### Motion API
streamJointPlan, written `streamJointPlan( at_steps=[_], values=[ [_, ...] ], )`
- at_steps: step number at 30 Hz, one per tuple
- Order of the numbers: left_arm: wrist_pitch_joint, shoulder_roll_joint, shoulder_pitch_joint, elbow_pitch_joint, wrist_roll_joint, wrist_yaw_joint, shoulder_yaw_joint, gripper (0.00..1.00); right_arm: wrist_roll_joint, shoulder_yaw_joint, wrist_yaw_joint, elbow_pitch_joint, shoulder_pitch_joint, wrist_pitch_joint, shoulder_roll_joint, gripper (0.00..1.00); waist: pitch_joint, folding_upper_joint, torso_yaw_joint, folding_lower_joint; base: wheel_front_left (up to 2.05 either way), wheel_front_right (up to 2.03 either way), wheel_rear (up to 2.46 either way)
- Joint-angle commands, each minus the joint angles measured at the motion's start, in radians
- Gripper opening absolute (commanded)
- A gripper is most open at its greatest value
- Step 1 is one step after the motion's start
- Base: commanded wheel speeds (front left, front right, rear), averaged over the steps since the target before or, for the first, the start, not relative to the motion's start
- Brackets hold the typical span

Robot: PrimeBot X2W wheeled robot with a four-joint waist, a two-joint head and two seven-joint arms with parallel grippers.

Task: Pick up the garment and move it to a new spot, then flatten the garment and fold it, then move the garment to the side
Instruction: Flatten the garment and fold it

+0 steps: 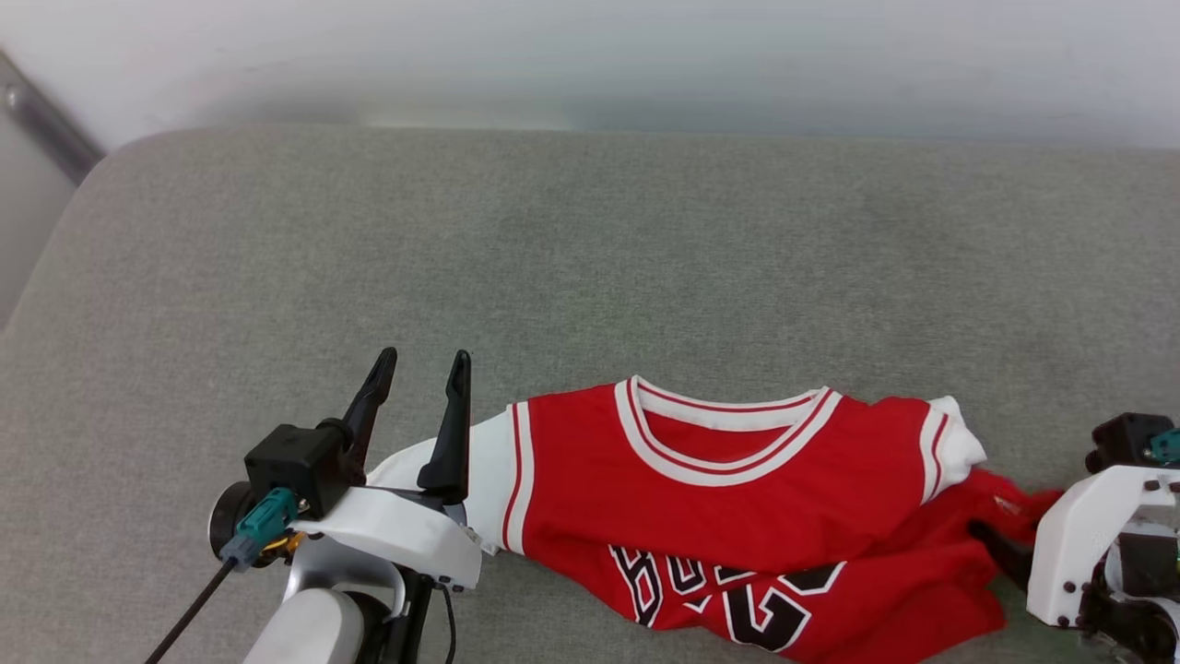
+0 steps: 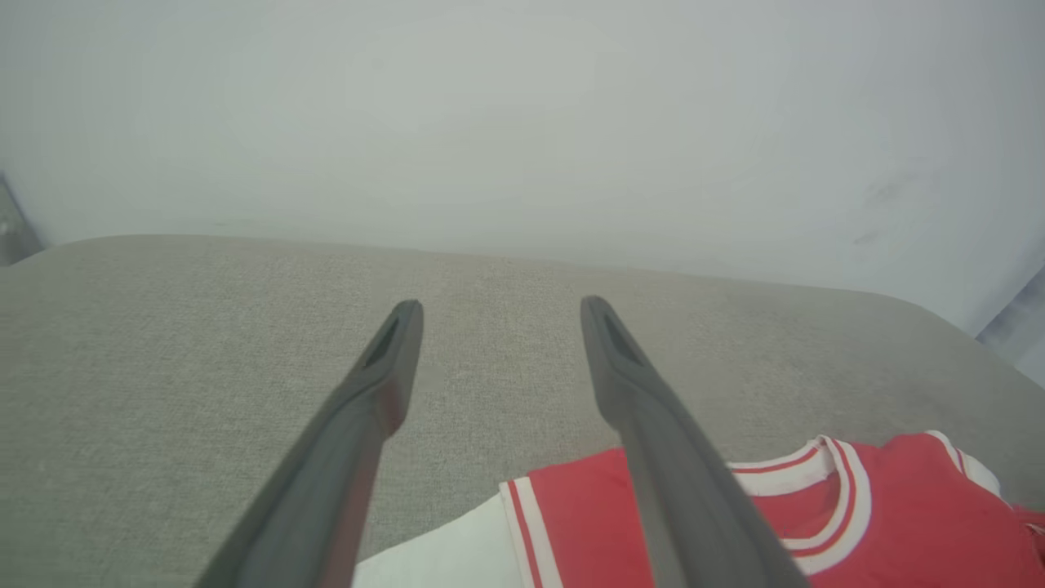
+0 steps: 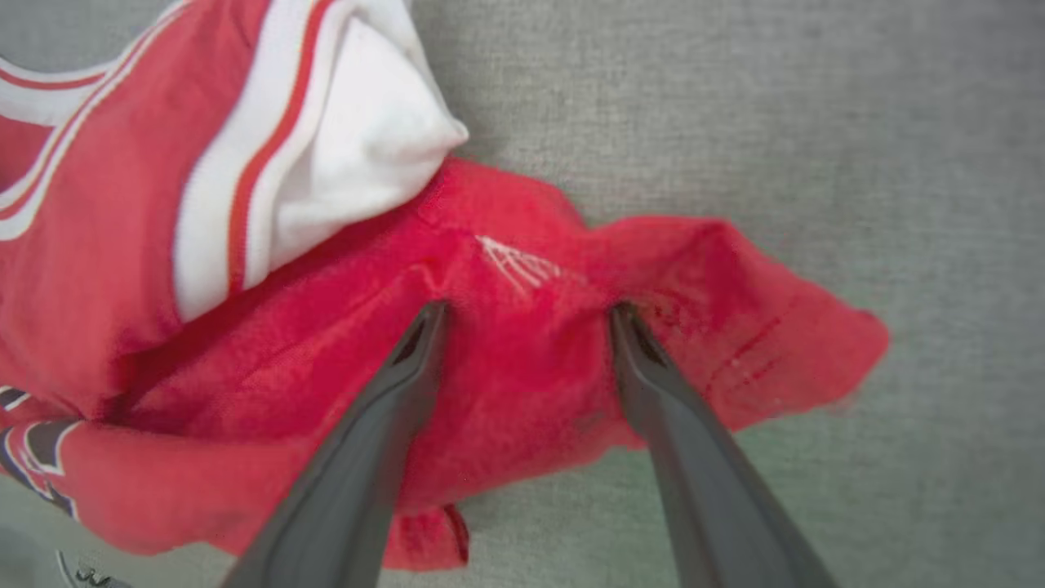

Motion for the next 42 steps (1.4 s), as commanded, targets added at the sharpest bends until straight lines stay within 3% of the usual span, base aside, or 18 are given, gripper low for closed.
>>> streamJointPlan(
  at_steps=[1, 5, 6, 7, 8, 14, 18, 26, 33, 35, 42],
  values=[
    [-0.007, 0.000, -0.006, 0.009, -0.001, -0.001, 0.004, 1.00, 0.017, 0.016, 0.000, 0.037, -0.016, 0.026, -0.009, 1.00, 0.015, 0.0000, 0.015, -0.0001, 0.00, 0.00, 0.00],
    [-0.009, 0.002, 0.002, 0.024, -0.008, 0.000, 0.007, 1.00, 0.034, 0.041, -0.001, 0.130, 0.009, 0.113, -0.001, 1.00, 0.014, 0.0000, 0.015, -0.0001, 0.00, 0.00, 0.00],
    [-0.010, 0.002, 0.005, 0.027, -0.010, 0.000, 0.008, 1.00, 0.040, 0.047, -0.001, 0.146, 0.015, 0.132, 0.002, 0.58, 0.013, 0.0000, 0.014, -0.0001, 0.00, 0.00, 0.00],
    [-0.009, 0.003, 0.008, 0.030, -0.013, 0.000, 0.008, 1.00, 0.053, 0.047, -0.001, 0.155, 0.015, 0.142, 0.011, 0.06, 0.012, 0.0000, 0.013, -0.0001, 0.00, 0.00, 0.00],
    [-0.009, 0.005, 0.010, 0.031, -0.016, 0.001, 0.010, 1.00, 0.055, 0.049, -0.001, 0.159, 0.015, 0.155, 0.017, 0.00, 0.010, 0.0000, 0.010, -0.0001, 0.00, 0.00, 0.00],
    [-0.004, 0.020, 0.029, 0.035, -0.022, 0.009, 0.018, 1.00, 0.057, 0.032, 0.000, 0.075, -0.002, 0.119, 0.005, 0.00, -0.010, 0.0000, -0.021, -0.0001, 0.00, 0.00, 0.00],
    [0.004, 0.027, 0.048, 0.031, -0.026, 0.018, 0.022, 1.00, 0.048, -0.021, 0.000, -0.044, 0.039, 0.093, 0.010, 0.00, -0.034, 0.0000, -0.044, -0.0001, 0.00, 0.00, 0.00],
    [0.021, 0.049, 0.087, 0.017, -0.038, 0.036, 0.036, 1.00, 0.006, -0.084, 0.000, -0.259, 0.293, 0.151, 0.137, 0.00, -0.070, 0.0000, -0.089, -0.0001, 0.00, 0.00, 0.00],
    [0.035, 0.061, 0.099, 0.012, -0.043, 0.041, 0.040, 1.00, 0.043, -0.033, 0.000, -0.230, 0.408, 0.115, 0.200, 0.00, -0.076, 0.0000, -0.109, -0.0001, 0.00, 0.00, 0.00],
    [0.038, 0.065, 0.102, 0.011, -0.045, 0.043, 0.041, 1.00, 0.045, -0.018, 0.000, -0.221, 0.395, 0.039, 0.202, 1.00, -0.077, 0.0000, -0.114, -0.0001, 0.00, 0.00, 0.00],
    [0.042, 0.074, 0.123, 0.007, -0.051, 0.051, 0.044, 1.00, 0.020, -0.057, 0.000, -0.255, 0.349, -0.236, 0.204, 1.00, -0.094, 0.0000, -0.129, -0.0001, 0.00, 0.00, 0.00]
  ],
)
